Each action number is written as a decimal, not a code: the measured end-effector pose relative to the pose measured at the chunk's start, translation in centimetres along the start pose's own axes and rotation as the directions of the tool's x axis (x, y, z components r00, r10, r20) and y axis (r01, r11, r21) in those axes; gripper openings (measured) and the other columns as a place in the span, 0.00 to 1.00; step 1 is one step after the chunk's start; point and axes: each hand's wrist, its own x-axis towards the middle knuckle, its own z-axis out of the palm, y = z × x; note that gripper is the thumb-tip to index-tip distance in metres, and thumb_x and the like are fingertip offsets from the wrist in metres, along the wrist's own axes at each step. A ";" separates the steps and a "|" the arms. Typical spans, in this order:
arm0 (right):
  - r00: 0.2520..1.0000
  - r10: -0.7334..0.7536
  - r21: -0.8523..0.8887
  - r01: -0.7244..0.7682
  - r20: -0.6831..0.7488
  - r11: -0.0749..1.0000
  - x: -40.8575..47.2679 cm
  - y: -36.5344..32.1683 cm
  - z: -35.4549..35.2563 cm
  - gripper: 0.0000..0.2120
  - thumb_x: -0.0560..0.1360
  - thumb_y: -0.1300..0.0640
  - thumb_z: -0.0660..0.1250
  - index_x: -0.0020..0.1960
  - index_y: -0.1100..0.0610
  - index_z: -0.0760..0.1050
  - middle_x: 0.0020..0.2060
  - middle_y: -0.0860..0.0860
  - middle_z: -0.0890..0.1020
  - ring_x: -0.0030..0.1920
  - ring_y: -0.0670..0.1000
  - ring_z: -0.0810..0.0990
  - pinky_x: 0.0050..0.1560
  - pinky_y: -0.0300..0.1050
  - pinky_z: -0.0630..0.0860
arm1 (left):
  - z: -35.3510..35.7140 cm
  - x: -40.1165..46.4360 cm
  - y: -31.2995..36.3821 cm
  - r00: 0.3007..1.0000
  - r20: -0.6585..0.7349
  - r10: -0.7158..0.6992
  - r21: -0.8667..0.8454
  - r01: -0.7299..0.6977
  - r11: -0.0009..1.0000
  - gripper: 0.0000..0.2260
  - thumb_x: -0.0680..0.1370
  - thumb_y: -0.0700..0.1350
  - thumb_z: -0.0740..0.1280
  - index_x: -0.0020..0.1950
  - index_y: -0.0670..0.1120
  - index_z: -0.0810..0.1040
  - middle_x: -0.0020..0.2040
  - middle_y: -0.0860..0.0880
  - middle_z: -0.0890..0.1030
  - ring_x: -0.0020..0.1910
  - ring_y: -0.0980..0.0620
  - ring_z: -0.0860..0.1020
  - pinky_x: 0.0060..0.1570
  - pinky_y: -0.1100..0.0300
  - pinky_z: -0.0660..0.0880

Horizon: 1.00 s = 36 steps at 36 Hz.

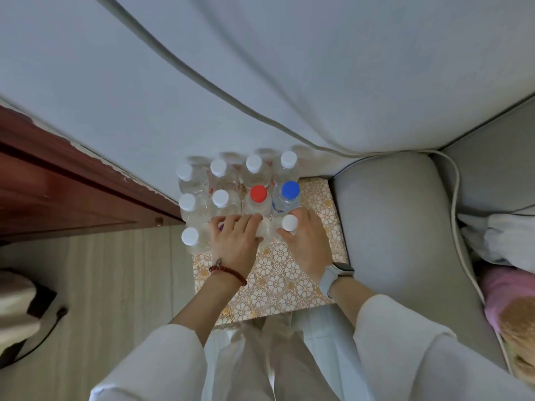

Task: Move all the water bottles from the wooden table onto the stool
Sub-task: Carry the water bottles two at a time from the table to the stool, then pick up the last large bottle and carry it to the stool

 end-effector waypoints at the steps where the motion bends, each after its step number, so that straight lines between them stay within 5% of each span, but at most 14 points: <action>1: 1.000 0.001 0.015 -0.001 0.002 1.000 -0.1 0.0 -0.1 0.19 0.71 0.53 0.69 0.57 0.61 0.69 0.53 0.58 0.73 0.54 0.57 0.71 0.47 0.49 0.72 | 0.0 -0.1 0.0 1.000 0.001 -0.001 0.000 0.001 1.000 0.19 0.60 0.45 0.78 0.48 0.46 0.80 0.43 0.51 0.84 0.43 0.48 0.81 0.50 0.46 0.74; 12: 0.989 -0.094 0.020 0.092 0.118 0.996 -1.3 0.5 -1.8 0.26 0.74 0.54 0.66 0.68 0.57 0.61 0.60 0.57 0.67 0.60 0.55 0.69 0.54 0.49 0.75 | -0.4 -0.9 1.0 0.984 0.127 -0.125 -0.043 0.132 0.990 0.24 0.63 0.45 0.77 0.57 0.46 0.78 0.51 0.48 0.82 0.51 0.44 0.80 0.57 0.41 0.71; 21: 0.934 -0.351 0.118 0.356 -0.058 0.927 -4.3 -4.9 -3.8 0.09 0.76 0.64 0.61 0.55 0.62 0.74 0.50 0.57 0.78 0.50 0.55 0.77 0.48 0.44 0.74 | -6.2 -3.7 -1.0 0.941 -0.001 -0.339 -0.280 0.326 0.903 0.16 0.72 0.43 0.68 0.59 0.43 0.76 0.57 0.44 0.79 0.58 0.42 0.75 0.59 0.45 0.69; 27: 0.826 -0.542 0.225 0.504 0.157 0.834 -9.2 -14.5 -0.9 0.10 0.77 0.61 0.61 0.55 0.61 0.76 0.50 0.55 0.82 0.50 0.54 0.80 0.53 0.50 0.77 | -13.9 -10.7 -6.9 0.821 -0.099 -0.563 -0.289 0.517 0.805 0.14 0.76 0.48 0.62 0.60 0.47 0.74 0.60 0.48 0.77 0.60 0.47 0.72 0.58 0.52 0.64; 34: 0.586 -0.734 0.293 0.676 0.343 0.676 -25.8 -25.5 6.8 0.10 0.76 0.61 0.61 0.55 0.60 0.77 0.48 0.56 0.83 0.49 0.56 0.80 0.53 0.50 0.75 | -24.6 -33.4 -13.0 0.547 -0.272 -0.792 -0.229 0.763 0.605 0.12 0.76 0.48 0.61 0.57 0.47 0.76 0.53 0.45 0.79 0.54 0.42 0.74 0.52 0.52 0.70; 36: 0.497 -0.774 0.334 0.707 0.392 0.623 -32.6 -27.9 9.3 0.09 0.76 0.61 0.61 0.54 0.59 0.77 0.47 0.56 0.83 0.45 0.54 0.79 0.48 0.39 0.73 | -27.4 -42.1 -13.0 0.441 -0.316 -0.840 -0.236 0.821 0.520 0.11 0.76 0.47 0.63 0.57 0.47 0.77 0.54 0.45 0.79 0.54 0.42 0.74 0.52 0.52 0.71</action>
